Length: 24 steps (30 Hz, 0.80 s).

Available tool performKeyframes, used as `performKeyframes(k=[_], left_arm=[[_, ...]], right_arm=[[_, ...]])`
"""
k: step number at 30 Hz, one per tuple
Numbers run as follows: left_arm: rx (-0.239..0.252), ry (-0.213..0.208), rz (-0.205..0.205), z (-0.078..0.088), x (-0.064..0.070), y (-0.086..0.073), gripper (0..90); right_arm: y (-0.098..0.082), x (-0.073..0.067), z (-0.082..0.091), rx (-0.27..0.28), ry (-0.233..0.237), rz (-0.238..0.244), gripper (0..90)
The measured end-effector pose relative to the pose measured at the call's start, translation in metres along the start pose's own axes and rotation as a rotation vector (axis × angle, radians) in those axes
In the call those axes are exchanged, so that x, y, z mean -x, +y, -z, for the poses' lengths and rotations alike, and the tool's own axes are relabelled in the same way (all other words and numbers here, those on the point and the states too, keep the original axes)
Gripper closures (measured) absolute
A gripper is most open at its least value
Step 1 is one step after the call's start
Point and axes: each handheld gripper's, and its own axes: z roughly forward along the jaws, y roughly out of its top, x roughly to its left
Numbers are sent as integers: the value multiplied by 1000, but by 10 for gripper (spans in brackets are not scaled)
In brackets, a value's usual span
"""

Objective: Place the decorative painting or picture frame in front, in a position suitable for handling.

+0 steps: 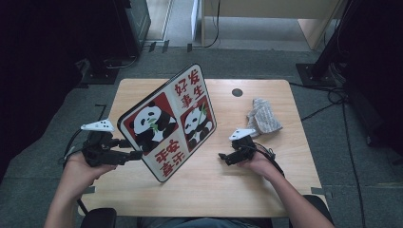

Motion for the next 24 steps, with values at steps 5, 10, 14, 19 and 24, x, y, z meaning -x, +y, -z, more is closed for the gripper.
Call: performKeyframes(k=[5, 10, 14, 19, 24], left_arm=[[3, 10, 12, -7, -2, -6, 336], [23, 29, 6, -12, -5, -9, 337], [30, 13, 19, -17, -8, -13, 340], [37, -2, 12, -23, -6, -18, 342], [28, 4, 9, -26, -4, -21, 342]], right_arm=[[2, 6, 3, -9, 15, -27, 134], [5, 14, 10, 13, 21, -54, 136], [7, 25, 18, 34, 20, -94, 146], [10, 34, 28, 46, -19, -96, 208], [13, 41, 37, 53, -23, -123, 232]])
